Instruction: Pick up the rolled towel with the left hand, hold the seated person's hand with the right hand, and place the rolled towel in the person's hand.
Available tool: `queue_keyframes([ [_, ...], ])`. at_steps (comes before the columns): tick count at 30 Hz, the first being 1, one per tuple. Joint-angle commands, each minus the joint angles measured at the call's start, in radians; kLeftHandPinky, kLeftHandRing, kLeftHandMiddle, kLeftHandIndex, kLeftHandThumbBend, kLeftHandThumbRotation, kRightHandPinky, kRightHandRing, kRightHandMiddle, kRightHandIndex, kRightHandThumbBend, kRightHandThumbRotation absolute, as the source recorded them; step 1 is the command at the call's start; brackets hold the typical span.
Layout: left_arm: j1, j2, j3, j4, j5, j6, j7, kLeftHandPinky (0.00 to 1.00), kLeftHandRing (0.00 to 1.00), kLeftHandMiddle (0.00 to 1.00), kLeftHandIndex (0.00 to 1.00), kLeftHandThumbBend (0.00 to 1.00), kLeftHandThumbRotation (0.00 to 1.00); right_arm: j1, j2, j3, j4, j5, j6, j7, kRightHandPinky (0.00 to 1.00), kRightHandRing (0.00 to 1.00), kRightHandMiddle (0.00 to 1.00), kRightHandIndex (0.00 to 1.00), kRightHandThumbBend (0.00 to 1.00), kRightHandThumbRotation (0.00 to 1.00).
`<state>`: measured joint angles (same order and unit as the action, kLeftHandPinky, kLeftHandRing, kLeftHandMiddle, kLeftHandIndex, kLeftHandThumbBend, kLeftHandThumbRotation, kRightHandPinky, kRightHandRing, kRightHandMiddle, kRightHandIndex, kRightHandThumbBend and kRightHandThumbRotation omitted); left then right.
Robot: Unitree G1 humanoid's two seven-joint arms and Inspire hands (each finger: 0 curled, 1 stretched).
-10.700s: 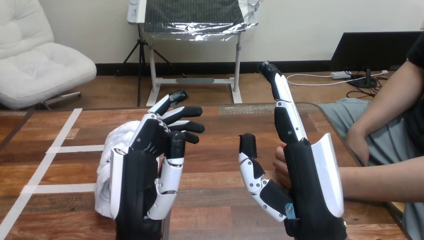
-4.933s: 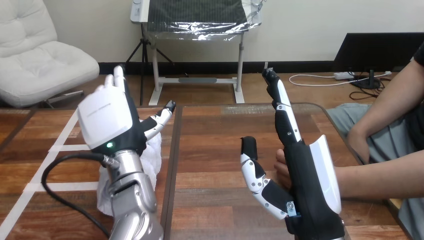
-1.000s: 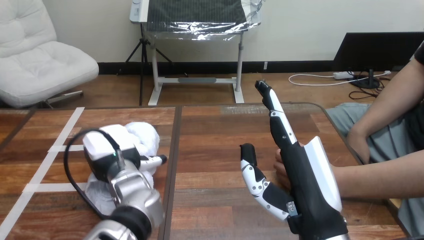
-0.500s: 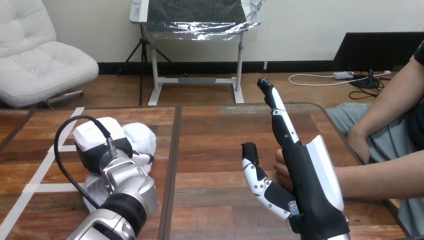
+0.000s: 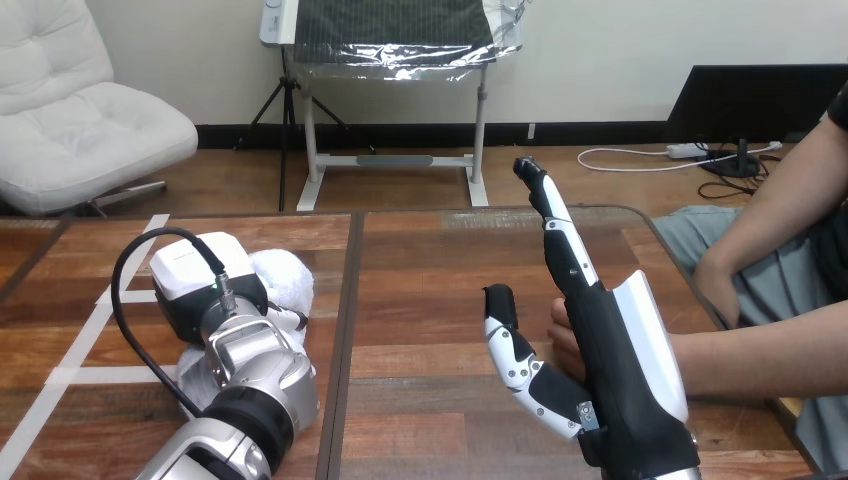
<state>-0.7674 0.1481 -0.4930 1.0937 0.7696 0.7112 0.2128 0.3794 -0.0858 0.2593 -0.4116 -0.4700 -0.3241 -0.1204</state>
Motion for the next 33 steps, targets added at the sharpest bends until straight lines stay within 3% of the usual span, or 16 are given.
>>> queue_keyframes([
  [1, 0.044, -0.009, 0.005, -0.021, -0.028, -0.028, 0.013, 0.11, 0.17, 0.27, 0.57, 0.68, 0.0, -0.03, -0.002, -0.014, -0.041, 0.009, -0.015, 0.003, 1.0, 1.0, 1.0, 0.99, 0.0, 0.0],
  [21, 0.104, 0.01, 0.021, -0.084, -0.063, -0.12, 0.161, 0.1, 0.16, 0.26, 0.53, 0.69, 0.0, -0.028, -0.002, -0.017, -0.037, 0.011, -0.021, -0.003, 1.0, 1.0, 1.0, 0.97, 0.0, 0.0],
  [23, 0.127, 0.016, 0.039, -0.108, -0.076, -0.167, 0.219, 0.1, 0.16, 0.26, 0.53, 0.7, 0.0, -0.029, -0.003, -0.018, -0.033, 0.011, -0.028, -0.005, 1.0, 1.0, 1.0, 0.97, 0.0, 0.0],
  [27, 0.165, 0.027, 0.078, -0.151, -0.113, -0.265, 0.278, 0.09, 0.16, 0.25, 0.51, 0.67, 0.01, -0.03, -0.005, -0.018, -0.029, 0.009, -0.035, -0.008, 1.0, 1.0, 1.0, 0.97, 0.0, 0.0],
  [28, 0.186, 0.036, 0.095, -0.173, -0.133, -0.333, 0.301, 0.09, 0.16, 0.25, 0.51, 0.67, 0.01, -0.03, -0.004, -0.018, -0.029, 0.011, -0.035, -0.007, 1.0, 1.0, 1.0, 0.97, 0.0, 0.0],
  [30, 0.21, 0.046, 0.113, -0.195, -0.155, -0.411, 0.327, 0.12, 0.18, 0.28, 0.51, 0.65, 0.01, -0.03, -0.003, -0.018, -0.029, 0.012, -0.035, -0.007, 1.0, 1.0, 1.0, 0.97, 0.0, 0.0],
  [31, 0.236, 0.051, 0.143, -0.22, -0.195, -0.501, 0.336, 0.12, 0.19, 0.3, 0.51, 0.65, 0.02, -0.03, -0.003, -0.018, -0.029, 0.013, -0.034, -0.006, 1.0, 1.0, 1.0, 0.97, 0.0, 0.0],
  [33, 0.263, 0.055, 0.178, -0.244, -0.24, -0.601, 0.343, 0.16, 0.23, 0.33, 0.5, 0.64, 0.02, -0.03, -0.004, -0.018, -0.03, 0.012, -0.033, -0.004, 1.0, 1.0, 1.0, 0.97, 0.0, 0.0],
])
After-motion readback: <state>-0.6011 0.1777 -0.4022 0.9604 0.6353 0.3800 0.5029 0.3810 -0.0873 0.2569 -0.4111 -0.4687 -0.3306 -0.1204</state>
